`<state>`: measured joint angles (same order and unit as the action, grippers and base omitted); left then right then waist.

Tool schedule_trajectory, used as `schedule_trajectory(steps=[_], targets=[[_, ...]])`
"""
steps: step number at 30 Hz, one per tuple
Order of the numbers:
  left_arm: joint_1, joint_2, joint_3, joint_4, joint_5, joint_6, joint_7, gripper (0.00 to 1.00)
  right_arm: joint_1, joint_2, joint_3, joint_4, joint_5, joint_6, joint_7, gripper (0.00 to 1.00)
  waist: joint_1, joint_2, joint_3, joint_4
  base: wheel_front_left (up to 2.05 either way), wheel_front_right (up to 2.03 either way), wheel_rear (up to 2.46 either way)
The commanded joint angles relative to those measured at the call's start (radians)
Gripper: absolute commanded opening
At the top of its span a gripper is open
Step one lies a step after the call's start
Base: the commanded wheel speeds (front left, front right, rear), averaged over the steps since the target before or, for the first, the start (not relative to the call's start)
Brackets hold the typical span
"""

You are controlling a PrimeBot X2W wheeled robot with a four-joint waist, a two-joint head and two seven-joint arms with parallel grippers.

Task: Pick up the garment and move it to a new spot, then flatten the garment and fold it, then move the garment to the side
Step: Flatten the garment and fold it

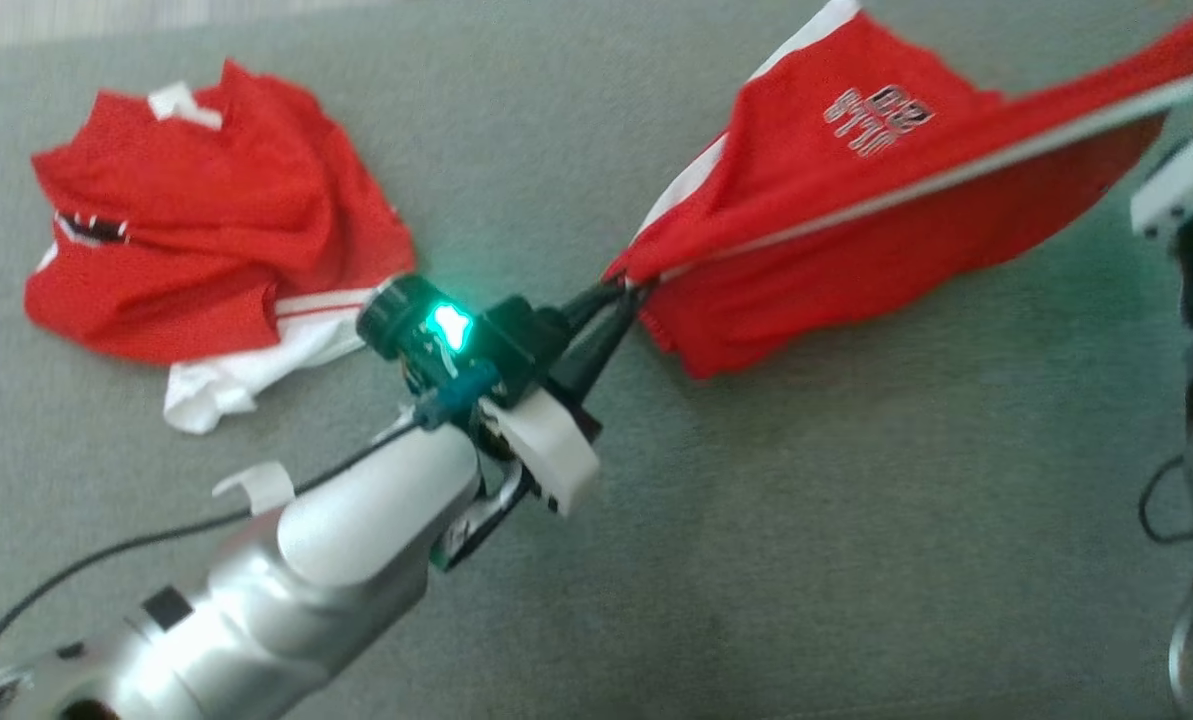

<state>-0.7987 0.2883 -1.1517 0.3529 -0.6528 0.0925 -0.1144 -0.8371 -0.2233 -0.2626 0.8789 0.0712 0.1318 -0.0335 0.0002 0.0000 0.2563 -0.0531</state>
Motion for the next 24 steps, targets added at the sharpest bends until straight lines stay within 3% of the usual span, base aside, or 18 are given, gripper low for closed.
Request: schedule_trajectory(steps=[1,7,20,21,22,23,24], targets=[[-0.061,0.023,0.049,-0.003,-0.001,0.002,0.002,0.0,-0.072,0.004,-0.006,-0.038,-0.042,-0.001,0.011,0.0,-0.0002,0.0,0.06,0.048,0.0,0.0,0.0],[-0.104,-0.005,0.048,0.03,0.004,-0.008,0.002,0.0,-0.175,0.041,-0.022,-0.006,-0.141,-0.001,0.042,0.0,-0.0002,0.0,0.128,0.103,0.0,0.0,0.0],[-0.173,-0.082,0.038,0.107,0.01,-0.039,-0.023,0.0,-0.334,0.013,-0.091,0.116,-0.306,-0.001,0.019,0.0,-0.0002,0.0,0.228,0.2,0.0,0.0,0.0],[-0.178,-0.089,0.038,0.114,0.009,-0.041,-0.025,0.0,-0.345,0.012,-0.093,0.127,-0.313,-0.001,0.01,0.81,-0.0002,0.0,0.233,0.204,0.0,0.0,0.0],[-0.181,-0.094,0.038,0.121,0.007,-0.043,-0.026,0.0,-0.355,0.015,-0.094,0.141,-0.315,-0.001,0.005,1.0,-0.0002,0.0,0.235,0.207,0.0,0.0,0.0],[-0.184,-0.099,0.039,0.129,0.006,-0.043,-0.028,0.16,-0.362,0.012,-0.092,0.154,-0.323,-0.001,0.001,1.0,-0.0002,0.0,0.237,0.209,0.0,0.0,0.0],[-0.186,-0.103,0.04,0.136,0.004,-0.041,-0.03,0.51,-0.369,0.005,-0.094,0.164,-0.331,-0.001,-0.003,1.0,-0.0002,0.0,0.237,0.21,0.0,0.0,0.0]])
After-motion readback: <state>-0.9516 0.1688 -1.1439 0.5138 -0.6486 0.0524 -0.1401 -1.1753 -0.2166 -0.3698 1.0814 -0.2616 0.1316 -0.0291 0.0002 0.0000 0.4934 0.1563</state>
